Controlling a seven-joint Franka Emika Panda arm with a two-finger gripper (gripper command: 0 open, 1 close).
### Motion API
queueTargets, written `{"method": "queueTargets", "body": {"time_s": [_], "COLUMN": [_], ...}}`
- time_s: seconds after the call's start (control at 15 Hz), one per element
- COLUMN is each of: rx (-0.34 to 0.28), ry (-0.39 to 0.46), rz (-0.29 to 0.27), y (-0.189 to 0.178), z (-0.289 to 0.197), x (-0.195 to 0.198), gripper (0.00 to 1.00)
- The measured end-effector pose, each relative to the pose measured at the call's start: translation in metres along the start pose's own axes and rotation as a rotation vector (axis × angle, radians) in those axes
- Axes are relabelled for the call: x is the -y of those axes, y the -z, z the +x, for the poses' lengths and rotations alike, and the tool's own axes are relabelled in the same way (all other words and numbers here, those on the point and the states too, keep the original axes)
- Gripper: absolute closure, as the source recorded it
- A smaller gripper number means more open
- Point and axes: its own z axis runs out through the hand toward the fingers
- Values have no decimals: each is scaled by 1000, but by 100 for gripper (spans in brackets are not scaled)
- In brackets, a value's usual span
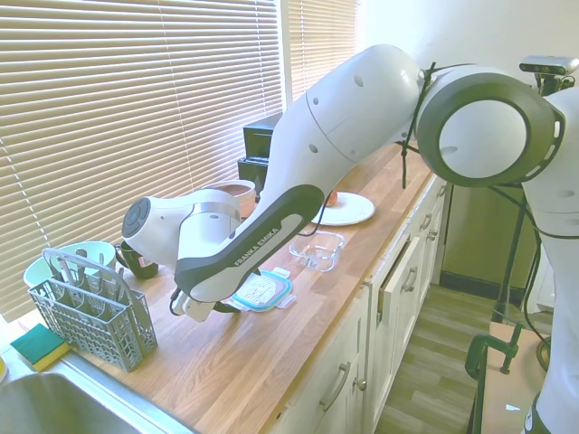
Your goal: Cover the lid of the food container
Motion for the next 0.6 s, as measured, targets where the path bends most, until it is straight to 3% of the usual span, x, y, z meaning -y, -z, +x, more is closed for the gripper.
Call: {"method": "queueTargets", "body": {"time_s": [0.6], "rx": [-4], "ry": [-19], "rz": [-25], "y": [-17], "z": [13], "x": [-4], "gripper": [100]}}
